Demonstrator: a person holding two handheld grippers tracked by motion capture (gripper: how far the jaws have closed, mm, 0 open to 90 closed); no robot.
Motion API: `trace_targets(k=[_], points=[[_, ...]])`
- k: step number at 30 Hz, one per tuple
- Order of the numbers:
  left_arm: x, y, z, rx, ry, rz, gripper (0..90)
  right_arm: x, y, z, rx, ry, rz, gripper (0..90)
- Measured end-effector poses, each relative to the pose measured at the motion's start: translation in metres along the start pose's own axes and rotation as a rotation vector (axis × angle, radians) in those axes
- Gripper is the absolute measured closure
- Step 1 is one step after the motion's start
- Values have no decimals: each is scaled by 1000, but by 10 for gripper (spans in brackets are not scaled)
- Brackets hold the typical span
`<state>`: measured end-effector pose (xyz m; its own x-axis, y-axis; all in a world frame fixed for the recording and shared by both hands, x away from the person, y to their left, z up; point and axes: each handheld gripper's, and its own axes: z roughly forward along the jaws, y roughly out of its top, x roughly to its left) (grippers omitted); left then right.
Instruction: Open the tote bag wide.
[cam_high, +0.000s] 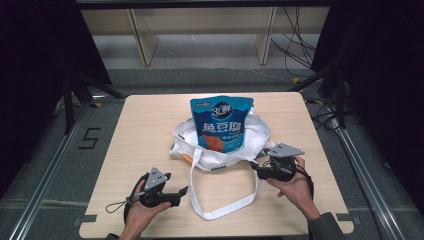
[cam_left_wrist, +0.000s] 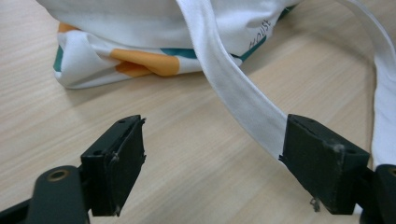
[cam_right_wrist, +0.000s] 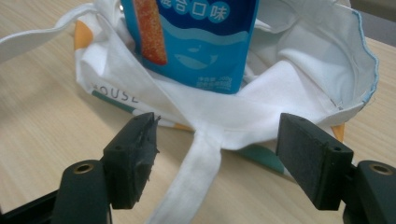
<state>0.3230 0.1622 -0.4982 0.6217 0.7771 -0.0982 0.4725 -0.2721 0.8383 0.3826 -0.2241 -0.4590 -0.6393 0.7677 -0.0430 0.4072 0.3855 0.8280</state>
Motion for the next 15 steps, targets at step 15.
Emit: trace_targets(k=[15], points=[[-14,-11,-7,5,-14,18,201,18,-22,-17,10,40,-12,283]])
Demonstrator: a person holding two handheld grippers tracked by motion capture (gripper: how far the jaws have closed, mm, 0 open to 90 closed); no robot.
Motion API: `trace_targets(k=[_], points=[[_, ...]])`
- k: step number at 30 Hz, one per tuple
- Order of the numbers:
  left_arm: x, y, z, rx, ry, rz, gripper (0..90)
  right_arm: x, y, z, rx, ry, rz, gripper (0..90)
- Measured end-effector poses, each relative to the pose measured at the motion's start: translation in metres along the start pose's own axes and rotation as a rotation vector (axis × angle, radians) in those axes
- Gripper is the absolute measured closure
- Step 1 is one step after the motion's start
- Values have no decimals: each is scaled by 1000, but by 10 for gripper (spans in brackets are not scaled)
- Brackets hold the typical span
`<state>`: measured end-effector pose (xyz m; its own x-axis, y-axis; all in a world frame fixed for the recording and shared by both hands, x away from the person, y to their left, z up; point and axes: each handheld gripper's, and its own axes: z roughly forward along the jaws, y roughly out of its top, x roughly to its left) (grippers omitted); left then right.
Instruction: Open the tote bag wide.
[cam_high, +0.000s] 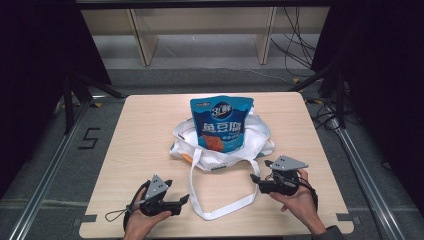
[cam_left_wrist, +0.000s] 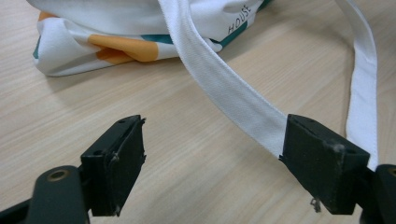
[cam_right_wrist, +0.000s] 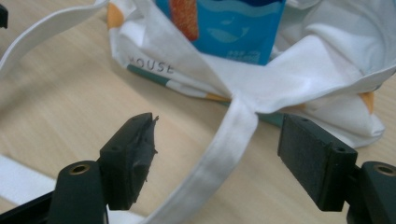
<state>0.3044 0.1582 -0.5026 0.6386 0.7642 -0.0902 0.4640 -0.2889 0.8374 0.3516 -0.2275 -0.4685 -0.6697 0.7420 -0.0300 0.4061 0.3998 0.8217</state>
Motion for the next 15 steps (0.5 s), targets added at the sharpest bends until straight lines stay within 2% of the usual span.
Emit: trace_targets(k=[5,7,8,9,10,11,12,14,15], points=[[-6,-2,-2,-5,-1,1,193,6,-8,-3,18,5,-14,281],[-10,-2,-5,-15,22,6,195,9,-9,-5,23,8,8,278],[-11,-2,-6,-16,31,6,195,9,-11,-6,25,11,1,276],[-13,-3,-5,-28,18,-3,195,11,-13,-6,23,8,11,275],[-14,-3,-6,-15,15,6,193,12,-15,-7,28,14,10,272],[-13,-3,-7,-8,13,34,192,13,-18,-7,36,19,8,267],[-16,-4,-6,-22,12,5,191,14,-19,-8,45,22,4,266],[-19,-5,-8,2,1,15,188,16,-22,-9,54,24,6,265],[-20,-6,-7,-3,1,17,185,17,-23,-9,54,30,-3,265]])
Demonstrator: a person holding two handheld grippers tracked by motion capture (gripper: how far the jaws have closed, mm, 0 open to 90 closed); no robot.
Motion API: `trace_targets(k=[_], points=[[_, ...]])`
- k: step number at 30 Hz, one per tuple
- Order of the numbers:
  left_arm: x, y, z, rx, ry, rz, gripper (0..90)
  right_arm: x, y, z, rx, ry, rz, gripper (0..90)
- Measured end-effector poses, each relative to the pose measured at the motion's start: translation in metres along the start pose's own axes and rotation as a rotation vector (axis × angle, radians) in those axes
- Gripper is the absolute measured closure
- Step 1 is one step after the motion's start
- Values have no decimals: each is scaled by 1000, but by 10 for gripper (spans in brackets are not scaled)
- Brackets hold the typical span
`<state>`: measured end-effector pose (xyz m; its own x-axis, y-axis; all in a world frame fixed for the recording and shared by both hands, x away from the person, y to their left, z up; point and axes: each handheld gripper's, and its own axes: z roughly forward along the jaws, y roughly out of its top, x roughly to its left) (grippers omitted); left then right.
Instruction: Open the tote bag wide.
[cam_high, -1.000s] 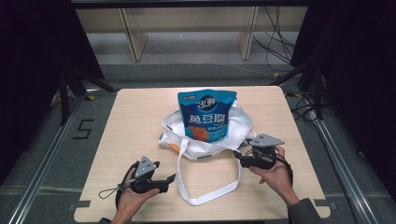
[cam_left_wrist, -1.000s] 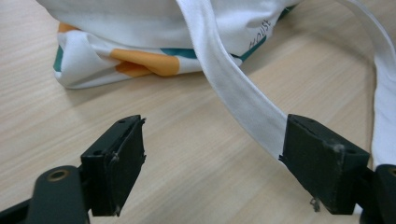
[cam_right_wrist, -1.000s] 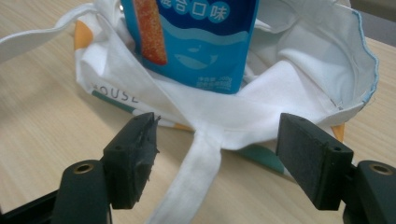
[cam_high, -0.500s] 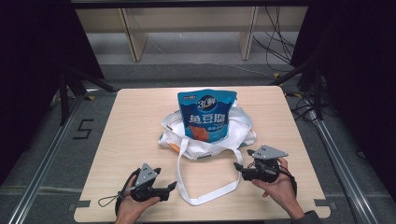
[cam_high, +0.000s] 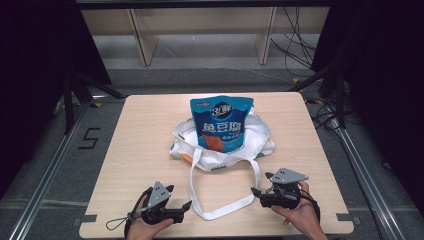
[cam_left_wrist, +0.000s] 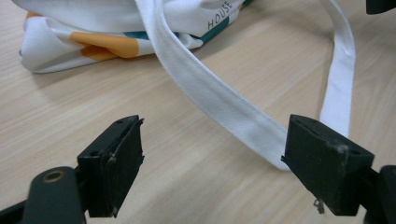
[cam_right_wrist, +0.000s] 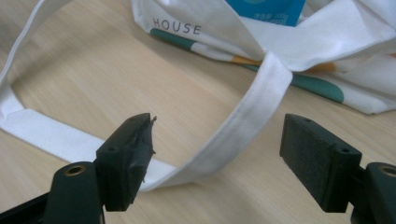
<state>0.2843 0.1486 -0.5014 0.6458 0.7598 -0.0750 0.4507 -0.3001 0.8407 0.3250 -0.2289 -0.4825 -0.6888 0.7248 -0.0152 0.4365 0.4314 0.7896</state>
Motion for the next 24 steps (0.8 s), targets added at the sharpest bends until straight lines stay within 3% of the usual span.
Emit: trace_targets(k=[9,12,14,15,16,24], points=[[-10,-4,-5,9,-1,31,176,13,-10,-6,26,23,-5,221],[-11,-6,-7,43,0,60,173,17,-12,-8,63,36,-14,211],[-12,-7,-6,39,-4,67,172,20,-15,-8,60,38,-36,209],[-11,-7,-8,52,-2,104,173,22,-15,-10,75,46,-24,206],[-13,-8,-8,43,4,84,172,23,-17,-10,80,55,-21,203],[-16,-14,-13,98,0,141,173,29,-26,-17,92,65,-41,207]])
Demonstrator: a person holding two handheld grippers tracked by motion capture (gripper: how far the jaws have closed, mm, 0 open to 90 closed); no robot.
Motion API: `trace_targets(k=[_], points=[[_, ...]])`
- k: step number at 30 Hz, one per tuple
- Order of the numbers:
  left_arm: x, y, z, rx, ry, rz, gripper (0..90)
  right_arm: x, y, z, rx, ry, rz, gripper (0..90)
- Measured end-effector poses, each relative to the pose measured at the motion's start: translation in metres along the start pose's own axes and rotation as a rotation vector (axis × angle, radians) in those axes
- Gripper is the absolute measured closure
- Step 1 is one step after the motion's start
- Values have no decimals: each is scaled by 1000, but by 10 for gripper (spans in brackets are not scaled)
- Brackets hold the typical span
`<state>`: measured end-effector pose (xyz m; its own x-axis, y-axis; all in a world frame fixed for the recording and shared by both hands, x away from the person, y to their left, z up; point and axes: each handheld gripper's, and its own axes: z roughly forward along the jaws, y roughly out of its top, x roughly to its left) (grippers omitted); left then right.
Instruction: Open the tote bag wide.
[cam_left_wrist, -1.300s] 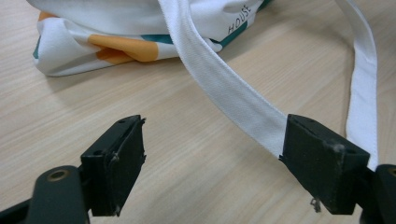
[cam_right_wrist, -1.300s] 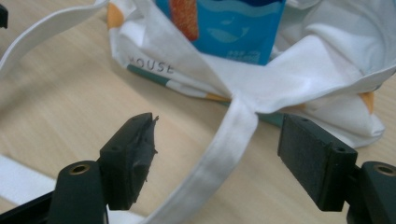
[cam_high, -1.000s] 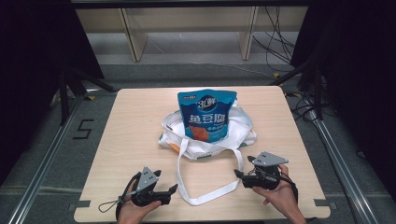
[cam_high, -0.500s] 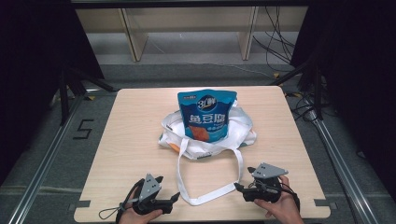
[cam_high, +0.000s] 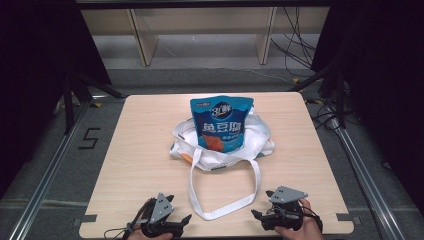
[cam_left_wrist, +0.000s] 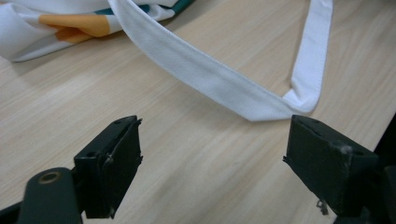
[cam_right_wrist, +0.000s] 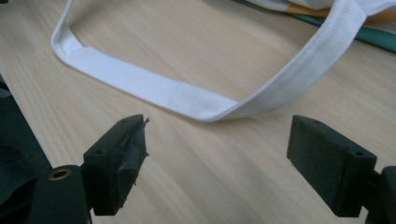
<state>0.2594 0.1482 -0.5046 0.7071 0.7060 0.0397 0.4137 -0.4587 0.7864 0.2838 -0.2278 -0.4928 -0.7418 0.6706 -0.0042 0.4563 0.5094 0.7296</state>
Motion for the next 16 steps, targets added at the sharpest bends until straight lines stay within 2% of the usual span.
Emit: trace_targets(k=[1,3,4,6,9,10,11,12,14,16], points=[[-2,0,1,-10,-9,-14,173,1,0,0,4,7,11,207],[0,0,2,0,-7,-1,174,1,0,1,13,4,-14,207],[0,0,2,-4,-11,-12,173,2,0,3,13,-3,-15,208],[4,1,2,-3,-4,12,174,3,0,4,20,1,-28,210],[3,1,2,-12,0,-22,173,3,0,3,13,0,-28,216],[5,1,1,-4,-1,-9,173,2,0,3,11,3,-25,219],[4,1,1,-14,-11,-29,174,2,0,3,6,2,-34,219],[4,1,1,-16,-12,-30,173,2,0,3,17,3,-16,219],[6,1,1,-13,-13,-13,173,2,0,3,17,3,-18,219],[5,1,1,-12,-12,-22,173,1,1,4,7,1,-31,221]])
